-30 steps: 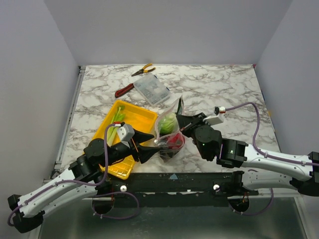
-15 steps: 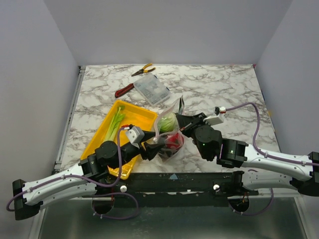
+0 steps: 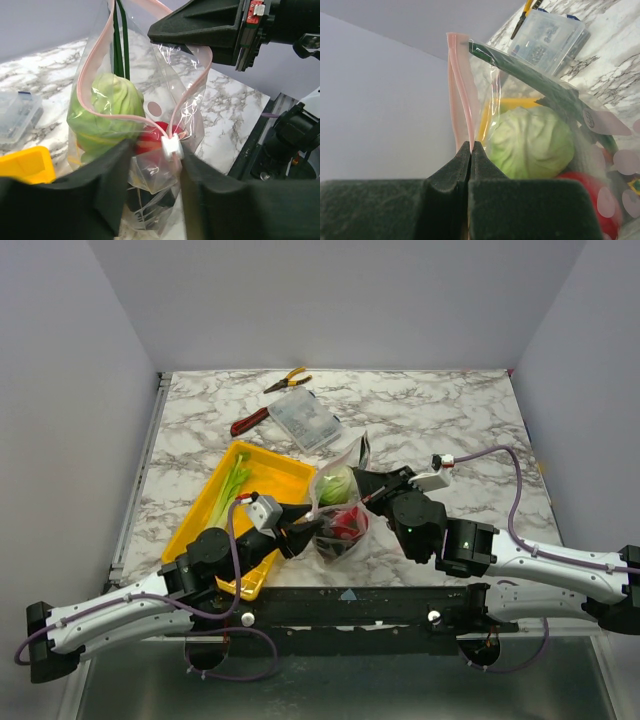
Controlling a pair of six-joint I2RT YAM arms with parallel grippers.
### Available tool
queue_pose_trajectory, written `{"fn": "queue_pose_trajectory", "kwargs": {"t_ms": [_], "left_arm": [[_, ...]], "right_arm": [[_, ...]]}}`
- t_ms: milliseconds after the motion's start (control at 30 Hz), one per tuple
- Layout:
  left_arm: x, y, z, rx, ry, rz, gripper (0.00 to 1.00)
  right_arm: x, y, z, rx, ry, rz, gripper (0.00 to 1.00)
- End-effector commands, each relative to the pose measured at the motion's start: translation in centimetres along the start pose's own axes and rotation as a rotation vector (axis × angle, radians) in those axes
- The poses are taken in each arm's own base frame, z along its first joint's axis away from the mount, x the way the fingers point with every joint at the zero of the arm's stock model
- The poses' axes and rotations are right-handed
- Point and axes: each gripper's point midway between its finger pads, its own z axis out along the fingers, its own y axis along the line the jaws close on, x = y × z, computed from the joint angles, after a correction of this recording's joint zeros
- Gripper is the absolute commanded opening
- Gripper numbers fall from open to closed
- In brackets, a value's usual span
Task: Place the food in the zip-top bag and seal the zipper
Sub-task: Zip the zipper food storage bag at the center of the board.
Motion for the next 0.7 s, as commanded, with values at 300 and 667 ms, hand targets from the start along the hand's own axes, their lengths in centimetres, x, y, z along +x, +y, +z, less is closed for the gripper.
{"fn": "queue_pose_trajectory", "kwargs": {"t_ms": [300,667], "left_arm": [[-1.8,-2.3,0.3,0.165,-0.013,0.175,0.00],[-3.4,-4.2,0.7,0.437,0.051,0.245,0.00]], "right_arm": [[-2.7,4.2,-1.0,-0.169,0.012,-0.583,0.38],[2.7,10.2,-10.3,-0.930,0.476,-1.113,0.70]]}}
